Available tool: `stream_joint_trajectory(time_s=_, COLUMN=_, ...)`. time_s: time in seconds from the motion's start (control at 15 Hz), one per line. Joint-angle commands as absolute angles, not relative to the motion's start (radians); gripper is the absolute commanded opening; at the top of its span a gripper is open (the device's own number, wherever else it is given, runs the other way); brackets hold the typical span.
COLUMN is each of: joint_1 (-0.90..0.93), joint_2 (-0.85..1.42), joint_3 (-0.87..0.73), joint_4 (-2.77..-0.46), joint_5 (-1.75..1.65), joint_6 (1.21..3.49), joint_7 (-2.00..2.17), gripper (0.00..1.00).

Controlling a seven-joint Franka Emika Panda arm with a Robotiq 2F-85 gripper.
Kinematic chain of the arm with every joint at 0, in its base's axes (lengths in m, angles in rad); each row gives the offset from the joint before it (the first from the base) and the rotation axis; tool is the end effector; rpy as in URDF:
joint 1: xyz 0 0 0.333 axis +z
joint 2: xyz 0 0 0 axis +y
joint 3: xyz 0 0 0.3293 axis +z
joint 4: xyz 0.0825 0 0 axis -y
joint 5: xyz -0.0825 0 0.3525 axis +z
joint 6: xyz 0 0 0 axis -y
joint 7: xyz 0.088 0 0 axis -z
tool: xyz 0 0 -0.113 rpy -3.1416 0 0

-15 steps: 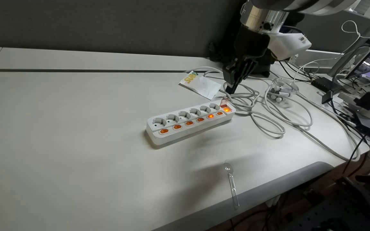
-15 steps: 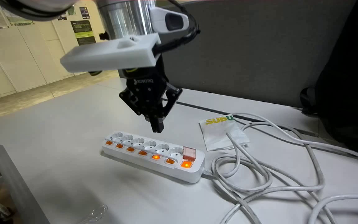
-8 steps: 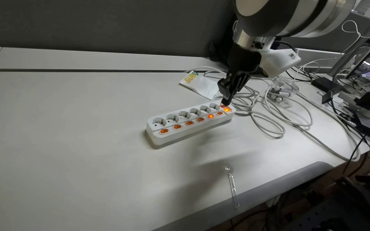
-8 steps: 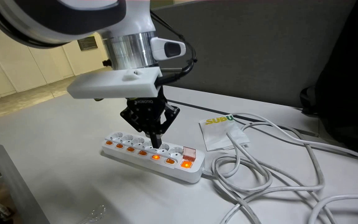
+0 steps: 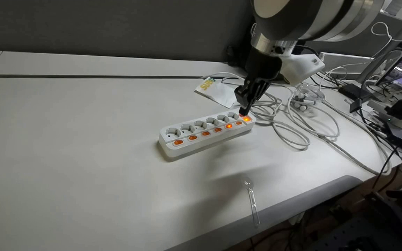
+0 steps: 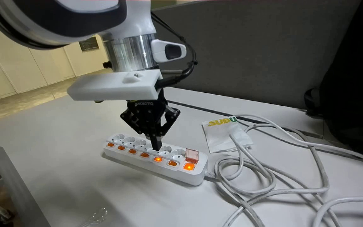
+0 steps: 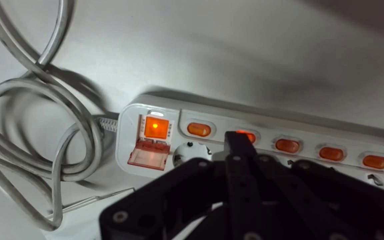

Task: Press the button third from the right on the extension cord.

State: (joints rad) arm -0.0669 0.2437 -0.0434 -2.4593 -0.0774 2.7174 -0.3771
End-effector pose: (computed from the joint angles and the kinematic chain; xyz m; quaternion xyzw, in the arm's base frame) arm 0.4708 -0.0499 0.2369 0.9855 0.1684 0.0018 0.0225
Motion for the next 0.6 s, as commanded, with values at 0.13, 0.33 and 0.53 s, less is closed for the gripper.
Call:
stream_joint_trajectory(time_s=0.13, joint_1=-0.086, joint_2=0.290, joint_3=0.012, joint_4=-2.445, joint_5=-0.059, joint_6=2.734, joint_7=-0.392, gripper=0.00)
stream_joint_trajectory(time_s=0.33, joint_1=-0.087, joint_2=0.314, joint_3=0.027, joint_4=-2.439, joint_5=-0.065, joint_6=2.735, joint_7=-0.393, gripper=0.00)
stream_joint_trajectory(time_s=0.53, joint_1=-0.087, joint_2=0.334, joint_3=0.029, joint_4=-2.431, joint_5=-0.072, joint_6=2.736, joint_7=-0.383, gripper=0.00)
